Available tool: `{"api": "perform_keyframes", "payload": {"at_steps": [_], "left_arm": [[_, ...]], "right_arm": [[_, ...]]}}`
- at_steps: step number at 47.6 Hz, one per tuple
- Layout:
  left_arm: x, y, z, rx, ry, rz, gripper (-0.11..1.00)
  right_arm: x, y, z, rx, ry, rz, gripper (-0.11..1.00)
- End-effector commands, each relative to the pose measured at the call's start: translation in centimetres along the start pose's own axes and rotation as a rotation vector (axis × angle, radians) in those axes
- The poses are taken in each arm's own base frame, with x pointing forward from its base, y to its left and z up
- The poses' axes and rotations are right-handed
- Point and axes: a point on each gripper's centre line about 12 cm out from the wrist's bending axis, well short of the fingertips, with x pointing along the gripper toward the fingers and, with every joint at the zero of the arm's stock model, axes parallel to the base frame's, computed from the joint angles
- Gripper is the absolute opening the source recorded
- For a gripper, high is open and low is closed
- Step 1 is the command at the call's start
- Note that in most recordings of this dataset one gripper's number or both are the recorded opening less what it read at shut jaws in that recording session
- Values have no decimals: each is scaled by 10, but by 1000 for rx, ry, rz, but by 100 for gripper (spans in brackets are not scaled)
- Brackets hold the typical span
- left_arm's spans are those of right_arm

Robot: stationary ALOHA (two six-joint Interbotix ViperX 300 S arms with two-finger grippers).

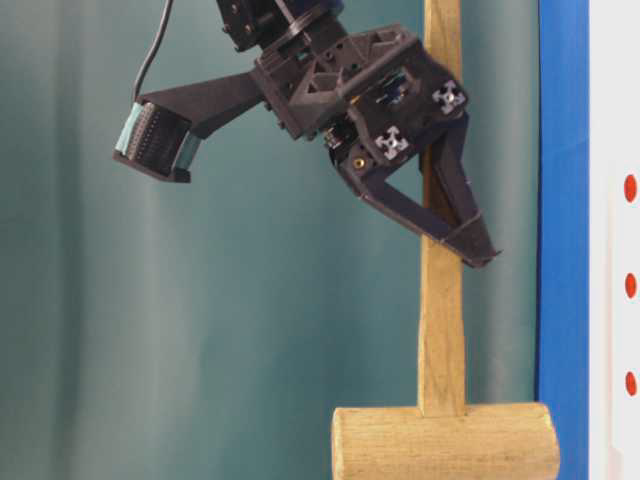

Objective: Hit the mark with a hammer.

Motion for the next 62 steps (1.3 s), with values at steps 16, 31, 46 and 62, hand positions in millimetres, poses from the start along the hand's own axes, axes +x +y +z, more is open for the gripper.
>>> {"api": "perform_keyframes", "payload": {"at_steps": [16,31,46,62], "left_arm": [[25,15,2,-14,-43,67,89],[64,17,0,-13,-4,66,92],[97,24,-1,-17,47,76,92],[97,24,-7,-25,91,75,75]], "right_arm": [[-4,5,17,-4,-45,11,2],[-4,4,16,-2,-45,8,2],[-4,5,17,-2,-45,11,2],[-6,5,18,-14,-50,13,2]]}}
